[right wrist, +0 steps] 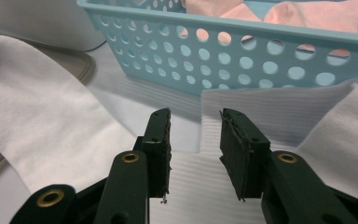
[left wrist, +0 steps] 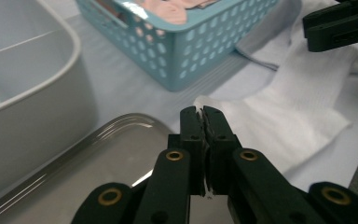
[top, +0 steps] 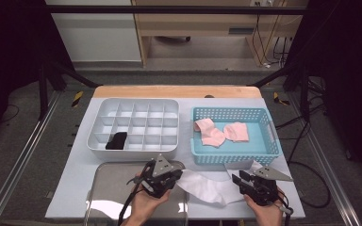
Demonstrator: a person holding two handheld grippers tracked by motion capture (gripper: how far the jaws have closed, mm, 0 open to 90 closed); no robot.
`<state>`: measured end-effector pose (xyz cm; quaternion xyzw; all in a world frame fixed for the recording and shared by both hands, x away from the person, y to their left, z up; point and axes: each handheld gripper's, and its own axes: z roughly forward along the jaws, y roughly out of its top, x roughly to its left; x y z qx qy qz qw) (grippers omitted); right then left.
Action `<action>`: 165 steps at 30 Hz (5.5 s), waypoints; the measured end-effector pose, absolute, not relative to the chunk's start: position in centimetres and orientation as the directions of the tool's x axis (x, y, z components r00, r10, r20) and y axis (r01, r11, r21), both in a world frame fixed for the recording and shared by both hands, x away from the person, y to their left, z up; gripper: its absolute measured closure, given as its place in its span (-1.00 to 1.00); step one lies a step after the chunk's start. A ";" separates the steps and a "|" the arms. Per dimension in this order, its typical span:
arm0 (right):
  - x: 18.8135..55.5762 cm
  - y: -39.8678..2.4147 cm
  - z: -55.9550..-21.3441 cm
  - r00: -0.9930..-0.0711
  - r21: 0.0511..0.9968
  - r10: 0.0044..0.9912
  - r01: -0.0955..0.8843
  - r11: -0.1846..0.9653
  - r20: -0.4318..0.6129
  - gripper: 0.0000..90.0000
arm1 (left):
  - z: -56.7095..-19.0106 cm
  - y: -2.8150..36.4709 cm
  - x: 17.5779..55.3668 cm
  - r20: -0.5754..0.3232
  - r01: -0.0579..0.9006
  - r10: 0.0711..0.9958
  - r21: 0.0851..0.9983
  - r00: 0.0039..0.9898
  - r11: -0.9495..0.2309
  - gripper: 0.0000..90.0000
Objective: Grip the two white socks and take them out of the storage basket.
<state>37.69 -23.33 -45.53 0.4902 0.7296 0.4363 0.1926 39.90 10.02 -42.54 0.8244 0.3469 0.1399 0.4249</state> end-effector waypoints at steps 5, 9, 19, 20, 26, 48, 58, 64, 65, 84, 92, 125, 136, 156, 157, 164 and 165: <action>37.7 -23.4 -45.6 -0.436 0.819 0.888 0.557 0.138 0.147 0.39 | -43.0 11.6 39.6 -0.059 0.464 0.708 0.792 0.704 -0.396 0.93; 37.8 -23.5 -46.1 -0.430 0.795 0.890 0.589 0.149 0.152 0.36 | -44.0 13.0 38.9 -0.055 0.484 0.722 0.777 0.690 -0.403 0.93; 37.6 -23.5 -47.2 -0.418 0.737 0.896 0.652 0.178 0.153 0.37 | -45.2 14.8 38.6 -0.076 0.510 0.744 0.774 0.664 -0.376 0.55; 37.5 -23.5 -47.4 -0.420 0.728 0.895 0.659 0.187 0.150 0.38 | -45.0 14.9 38.9 -0.080 0.513 0.749 0.776 0.658 -0.368 0.53; 37.6 -23.3 -47.3 -0.429 0.711 0.892 0.671 0.210 0.141 0.59 | -45.9 14.3 40.2 -0.101 0.551 0.743 0.737 0.662 -0.391 0.52; 39.2 -21.0 -46.6 -0.479 0.701 0.871 0.659 0.273 0.111 0.89 | -45.9 16.5 38.5 -0.165 0.559 0.739 0.763 0.653 -0.324 0.71; 38.7 -21.9 -46.9 -0.468 0.708 0.875 0.659 0.252 0.123 0.84 | -46.5 14.2 38.7 -0.121 0.549 0.727 0.740 0.675 -0.387 0.65; 38.9 -21.7 -46.7 -0.478 0.702 0.870 0.662 0.263 0.124 0.91 | -46.8 14.2 38.7 -0.100 0.554 0.731 0.724 0.675 -0.412 0.94; 38.9 -21.6 -46.7 -0.478 0.703 0.869 0.661 0.261 0.127 0.91 | -46.7 14.3 38.6 -0.102 0.556 0.733 0.723 0.673 -0.410 0.94; 39.4 -21.8 -46.0 -0.469 0.778 0.876 0.590 0.215 0.113 0.57 | -45.9 17.4 38.1 -0.109 0.559 0.765 0.749 0.635 -0.357 0.93; 41.5 -22.4 -46.5 -0.413 0.753 0.910 0.611 0.246 0.038 0.56 | -45.2 18.8 38.2 -0.116 0.530 0.788 0.797 0.604 -0.289 0.45; 40.3 -24.6 -44.4 -0.361 0.819 0.928 0.557 0.139 0.088 0.48 | -45.2 20.0 38.7 -0.140 0.544 0.821 0.807 0.553 -0.229 0.38; 40.6 -26.5 -44.9 -0.254 0.803 0.967 0.582 0.130 0.028 0.20 | -45.2 20.0 38.7 -0.141 0.545 0.819 0.805 0.556 -0.232 0.37; 38.5 -23.9 -41.1 -0.477 0.872 0.871 0.468 0.143 0.113 0.91 | -45.0 20.0 38.5 -0.140 0.536 0.817 0.813 0.560 -0.227 0.37; 38.4 -23.5 -40.9 -0.498 0.880 0.860 0.453 0.146 0.114 0.91 | -45.0 20.0 38.5 -0.140 0.535 0.817 0.814 0.559 -0.227 0.36; 38.2 -20.2 -43.5 -0.622 0.801 0.769 0.530 0.278 0.145 0.88 | -44.9 19.9 38.4 -0.134 0.531 0.815 0.814 0.563 -0.233 0.36; 38.2 -20.0 -44.2 -0.629 0.787 0.763 0.543 0.292 0.152 0.87 | -44.9 19.9 38.4 -0.136 0.530 0.816 0.816 0.562 -0.229 0.36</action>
